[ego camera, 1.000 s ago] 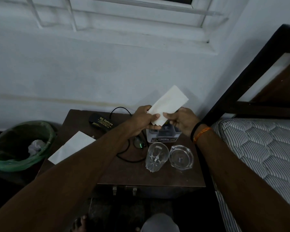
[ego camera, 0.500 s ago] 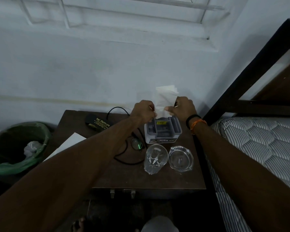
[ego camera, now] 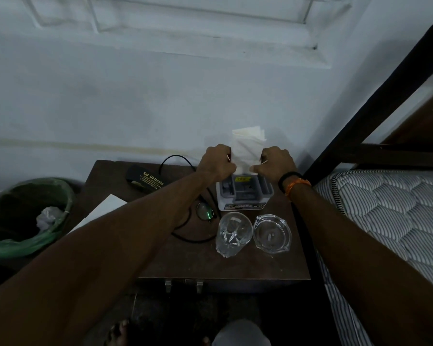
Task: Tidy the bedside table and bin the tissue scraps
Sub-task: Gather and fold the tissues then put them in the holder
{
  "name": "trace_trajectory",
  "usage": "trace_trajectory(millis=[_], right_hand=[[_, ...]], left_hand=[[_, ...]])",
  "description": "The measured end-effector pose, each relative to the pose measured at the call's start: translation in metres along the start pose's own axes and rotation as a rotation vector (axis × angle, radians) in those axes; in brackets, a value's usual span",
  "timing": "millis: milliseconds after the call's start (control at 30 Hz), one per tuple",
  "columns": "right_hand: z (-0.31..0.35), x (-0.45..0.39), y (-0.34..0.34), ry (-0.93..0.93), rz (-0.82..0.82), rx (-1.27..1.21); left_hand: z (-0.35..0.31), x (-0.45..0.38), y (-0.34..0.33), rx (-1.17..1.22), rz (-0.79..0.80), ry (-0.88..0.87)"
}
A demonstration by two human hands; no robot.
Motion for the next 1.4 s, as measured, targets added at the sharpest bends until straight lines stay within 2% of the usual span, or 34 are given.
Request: trace_trajectory(millis=[67,267,533,633,800,1067,1200,1300,1400], right_hand=[[0.000,-0.001,-0.002,-0.009,0.019,0.074],[0.003,-0.005,-0.012,0.008,0.022,0.033],[0.003,-0.003,-0.017,0.002,-0.081,0.147],[0.001,-0.002,-0.019,-0.013,-0.096,0.114],[0.001,-0.012,-0.007,-0.050,0.011,0.076],[-0.007,-0.004,-0.011,-0.123,-0.022,-0.005],[-0.005,-0.002,-0.011,-0.080,-0.038,-0.075],[0.002,0.002,0.007,-0.013,-0.109,-0.242],[0.005,0.003,0.018,0.018,-0.172,-0.307]], left_hand=[[0.000,-0.001,0.001,-0.003,-0.005,0.002],[0.000,-0.002,0.003,0.010,-0.019,-0.003],[0.000,-0.003,0.000,-0.014,0.033,-0.015],[0.000,-0.004,-0.003,-0.049,0.048,-0.003],[-0.005,-0.005,-0.005,-0.088,0.078,0.006],[-0.012,-0.012,-0.008,-0.118,0.170,0.056],[-0.012,-0.014,0.000,-0.061,0.132,0.007],[-0.016,-0.012,0.011,0.041,0.069,-0.041],[-0.019,-0.010,0.017,0.049,0.052,-0.067]])
Point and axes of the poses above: each hand's wrist, its own x-axis away from the middle knuckle, its own y-axis out of the back of the hand, z = x × y, the point moved 5 cm from there along -x, towards the middle knuckle, and after that the axes turned 2 degrees about z, right-handed, at the moved point
